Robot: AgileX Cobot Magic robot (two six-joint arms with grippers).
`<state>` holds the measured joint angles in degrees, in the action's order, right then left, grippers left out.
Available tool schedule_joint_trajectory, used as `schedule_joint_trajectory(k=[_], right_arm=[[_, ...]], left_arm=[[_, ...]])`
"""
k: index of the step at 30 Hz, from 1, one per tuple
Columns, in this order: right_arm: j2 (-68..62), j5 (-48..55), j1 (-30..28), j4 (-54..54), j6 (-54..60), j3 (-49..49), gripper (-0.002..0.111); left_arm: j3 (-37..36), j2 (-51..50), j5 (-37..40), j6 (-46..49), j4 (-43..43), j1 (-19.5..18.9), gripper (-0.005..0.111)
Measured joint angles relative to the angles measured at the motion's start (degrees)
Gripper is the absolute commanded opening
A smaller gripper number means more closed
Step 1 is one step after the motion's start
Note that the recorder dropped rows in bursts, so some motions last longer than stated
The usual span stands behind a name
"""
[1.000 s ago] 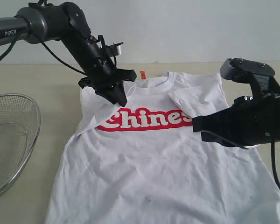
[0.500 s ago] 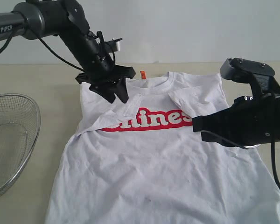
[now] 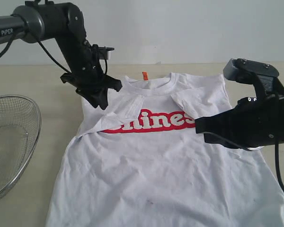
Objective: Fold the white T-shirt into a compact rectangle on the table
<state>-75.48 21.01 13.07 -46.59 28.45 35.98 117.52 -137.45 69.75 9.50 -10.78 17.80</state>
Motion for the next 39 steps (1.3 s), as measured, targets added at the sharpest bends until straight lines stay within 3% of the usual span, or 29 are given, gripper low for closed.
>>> schedule_joint_trajectory(k=[13, 29, 39], right_arm=[[0.0, -0.5, 0.0, 0.0, 0.3, 0.0, 0.0], [0.0, -1.2, 0.0, -0.1, 0.9, 0.0, 0.0], [0.0, -1.2, 0.0, -0.1, 1.2, 0.0, 0.0]], left_arm=[[-3.0, -1.3, 0.0, 2.6, -4.7, 0.7, 0.005], [-6.9, 3.3, 0.0, 3.3, -6.9, 1.6, 0.005], [-11.9, 3.6, 0.1, 4.5, -8.2, 5.1, 0.005]])
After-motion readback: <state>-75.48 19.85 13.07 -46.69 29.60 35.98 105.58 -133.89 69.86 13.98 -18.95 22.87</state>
